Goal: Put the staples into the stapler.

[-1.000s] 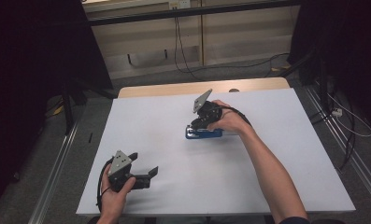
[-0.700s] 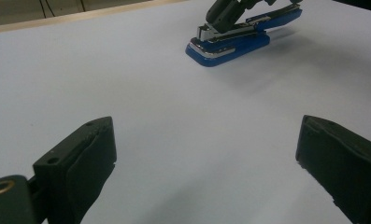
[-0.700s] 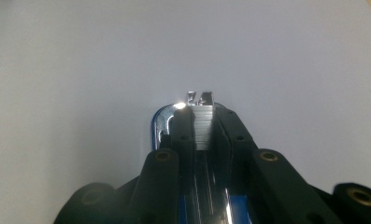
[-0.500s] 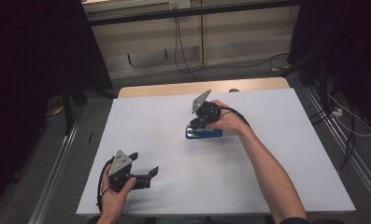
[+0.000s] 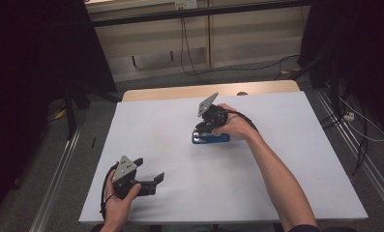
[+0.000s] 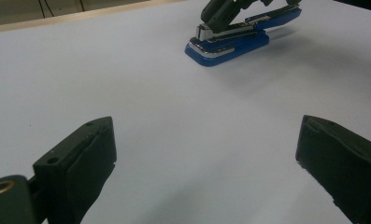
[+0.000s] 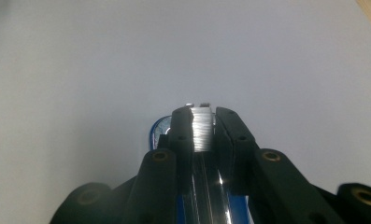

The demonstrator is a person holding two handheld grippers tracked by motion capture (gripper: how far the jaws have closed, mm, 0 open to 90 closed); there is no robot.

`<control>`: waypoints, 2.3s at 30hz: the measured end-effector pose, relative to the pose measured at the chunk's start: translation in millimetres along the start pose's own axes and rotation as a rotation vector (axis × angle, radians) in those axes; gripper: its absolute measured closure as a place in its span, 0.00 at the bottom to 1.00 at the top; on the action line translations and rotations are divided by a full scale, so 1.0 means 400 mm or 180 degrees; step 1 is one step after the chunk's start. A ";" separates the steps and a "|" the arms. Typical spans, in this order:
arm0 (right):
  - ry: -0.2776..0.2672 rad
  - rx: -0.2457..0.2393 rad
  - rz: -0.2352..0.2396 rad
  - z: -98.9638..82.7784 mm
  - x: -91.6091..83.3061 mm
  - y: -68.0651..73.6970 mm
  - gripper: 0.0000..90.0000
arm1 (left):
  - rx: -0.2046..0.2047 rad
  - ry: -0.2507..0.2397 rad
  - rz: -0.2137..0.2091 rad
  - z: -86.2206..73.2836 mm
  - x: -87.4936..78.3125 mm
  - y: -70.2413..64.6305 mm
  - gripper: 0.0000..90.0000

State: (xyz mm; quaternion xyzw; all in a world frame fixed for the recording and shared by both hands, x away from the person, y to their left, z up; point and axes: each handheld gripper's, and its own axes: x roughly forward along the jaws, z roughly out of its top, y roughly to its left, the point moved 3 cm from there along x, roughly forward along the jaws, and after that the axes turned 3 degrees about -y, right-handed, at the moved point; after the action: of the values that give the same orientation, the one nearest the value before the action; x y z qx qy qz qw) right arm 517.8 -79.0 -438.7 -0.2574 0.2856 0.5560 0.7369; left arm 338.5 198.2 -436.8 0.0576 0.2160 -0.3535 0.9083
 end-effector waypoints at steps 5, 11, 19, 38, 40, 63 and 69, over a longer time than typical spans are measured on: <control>0.0006 0.0071 -0.0026 -0.003 0.000 -0.002 0.81 | -0.0007 0.0002 -0.0001 0.000 0.000 0.000 0.06; -0.0026 0.0143 -0.0077 -0.002 -0.004 -0.001 0.72 | 0.0002 0.0004 0.0000 -0.001 0.000 0.000 0.06; -0.0113 0.0422 -0.0250 -0.008 -0.016 -0.014 0.53 | -0.0002 0.0013 0.0011 -0.002 -0.001 0.003 0.06; -0.0297 0.0832 -0.0576 -0.028 -0.052 -0.005 0.18 | -0.0024 0.0007 0.0032 -0.002 0.000 0.004 0.06; -0.0313 0.0886 -0.0592 -0.031 -0.061 -0.005 0.17 | -0.0024 0.0012 0.0040 -0.002 0.000 0.005 0.06; -0.0426 0.1182 -0.1013 -0.083 -0.114 0.025 0.09 | -0.0005 0.0035 0.0022 -0.003 0.006 0.004 0.06; -0.0429 0.1290 -0.1239 -0.105 -0.130 0.033 0.06 | 0.0002 0.0040 0.0030 -0.002 0.008 0.006 0.06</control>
State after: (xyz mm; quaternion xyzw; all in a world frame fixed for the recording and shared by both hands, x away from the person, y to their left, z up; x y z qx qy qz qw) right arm 487.9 -140.0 -432.1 -0.1173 0.2865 0.3516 0.8835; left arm 341.7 198.3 -439.0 0.0610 0.2213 -0.3489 0.9086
